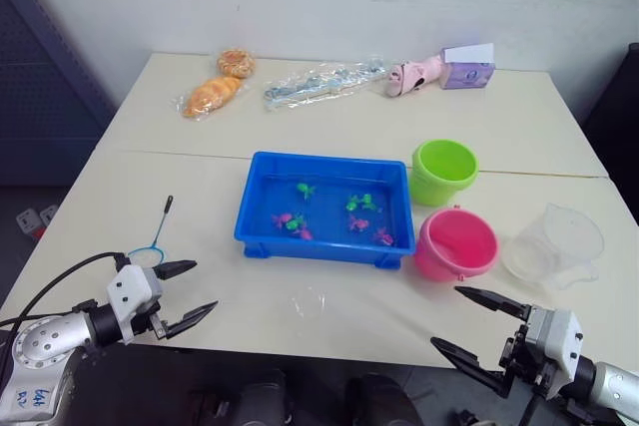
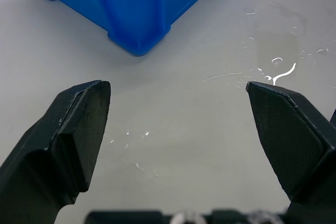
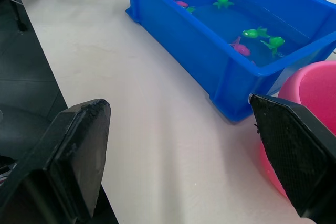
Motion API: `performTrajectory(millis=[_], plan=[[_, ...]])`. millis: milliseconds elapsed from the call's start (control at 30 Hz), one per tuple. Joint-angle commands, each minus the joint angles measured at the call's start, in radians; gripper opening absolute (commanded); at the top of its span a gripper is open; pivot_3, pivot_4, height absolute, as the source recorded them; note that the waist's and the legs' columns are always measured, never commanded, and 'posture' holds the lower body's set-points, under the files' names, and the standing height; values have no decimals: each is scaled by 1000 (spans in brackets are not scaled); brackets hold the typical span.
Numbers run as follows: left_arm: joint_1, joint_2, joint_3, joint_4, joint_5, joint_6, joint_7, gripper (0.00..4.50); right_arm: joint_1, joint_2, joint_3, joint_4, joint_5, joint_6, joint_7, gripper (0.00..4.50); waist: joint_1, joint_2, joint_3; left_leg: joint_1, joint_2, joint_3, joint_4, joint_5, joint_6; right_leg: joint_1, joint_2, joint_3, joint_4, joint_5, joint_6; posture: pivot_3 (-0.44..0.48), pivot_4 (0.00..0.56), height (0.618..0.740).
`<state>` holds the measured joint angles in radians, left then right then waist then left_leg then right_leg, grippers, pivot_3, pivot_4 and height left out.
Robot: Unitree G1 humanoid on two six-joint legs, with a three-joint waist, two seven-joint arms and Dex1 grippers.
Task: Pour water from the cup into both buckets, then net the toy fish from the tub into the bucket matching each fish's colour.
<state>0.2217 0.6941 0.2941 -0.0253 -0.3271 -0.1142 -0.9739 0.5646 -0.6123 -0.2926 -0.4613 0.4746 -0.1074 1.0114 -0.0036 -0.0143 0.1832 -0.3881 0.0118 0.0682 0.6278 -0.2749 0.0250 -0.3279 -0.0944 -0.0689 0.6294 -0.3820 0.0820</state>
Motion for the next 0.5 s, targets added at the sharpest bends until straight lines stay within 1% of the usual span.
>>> performTrajectory(millis=[33, 100, 133, 167, 200, 233, 267, 333, 467, 500], plan=[[4, 39, -23, -81, -66, 58, -66, 4451, 30, 22, -50, -25, 36, 1, -34, 4500, 0, 0, 0, 0, 0, 0, 0, 0, 0, 0, 0, 0, 0, 0, 0, 0, 150, 740], [-22, 80, -76, -248, -259, 271, -127, 4451, 132, 124, -136, -69, 87, -8, -126, 4500, 9, 0, 0, 0, 0, 0, 0, 0, 0, 0, 0, 0, 0, 0, 0, 0, 150, 740], [-38, 93, -95, -305, -317, 339, -139, 4451, 169, 163, -167, -84, 103, -11, -159, 4500, 20, 1, 0, -2, 0, -4, 0, 0, 0, 0, 0, -3, 0, 0, 0, 0, 150, 740], [-64, 95, -110, -340, -347, 378, -131, 4451, 196, 202, -192, -93, 118, -11, -192, 4500, 27, 5, -1, -2, 0, -6, 0, 0, -1, 1, 0, -3, 0, 0, 0, 0, 150, 740], [-80, 96, -117, -361, -362, 402, -126, 4451, 211, 226, -206, -101, 129, -8, -212, 4500, 26, 8, -2, -2, 0, -7, 0, -1, -2, 3, 0, -2, -1, 0, -1, 0, 150, 740], [-124, 92, -136, -380, -374, 426, -121, 4451, 232, 268, -225, -98, 143, -8, -249, 4500, 23, 9, -3, -2, -1, -5, 0, -3, -5, 4, 0, 1, -3, 0, -1, 0, 150, 740], [-155, 89, -150, -392, -381, 444, -118, 4451, 247, 297, -238, -95, 153, -8, -274, 4500, 20, 11, -4, -1, -1, -4, 0, -3, -5, 4, 0, 2, -4, 0, -1, 0, 150, 740], [-256, 67, -188, -400, -394, 482, -102, 4451, 269, 370, -268, -68, 152, -4, -354, 4500, 8, 12, -5, 0, -1, -3, 0, -3, -5, 4, 0, 2, -3, 0, -1, 0, 150, 740], [-368, 33, -231, -392, -386, 513, -88, 4451, 257, 434, -296, -32, 128, 17, -472, 4500, -11, 14, -5, 1, 0, -2, -2, -1, -8, 3, 1, 3, -2, 0, 0, 0, 150, 740], [-407, 16, -248, -387, -383, 519, -81, 4451, 228, 446, -310, -6, 131, 38, -529, 4500, -16, 14, -5, 1, 0, -2, -3, 1, -7, 3, 1, 3, -2, -1, 0, 0, 150, 740]])
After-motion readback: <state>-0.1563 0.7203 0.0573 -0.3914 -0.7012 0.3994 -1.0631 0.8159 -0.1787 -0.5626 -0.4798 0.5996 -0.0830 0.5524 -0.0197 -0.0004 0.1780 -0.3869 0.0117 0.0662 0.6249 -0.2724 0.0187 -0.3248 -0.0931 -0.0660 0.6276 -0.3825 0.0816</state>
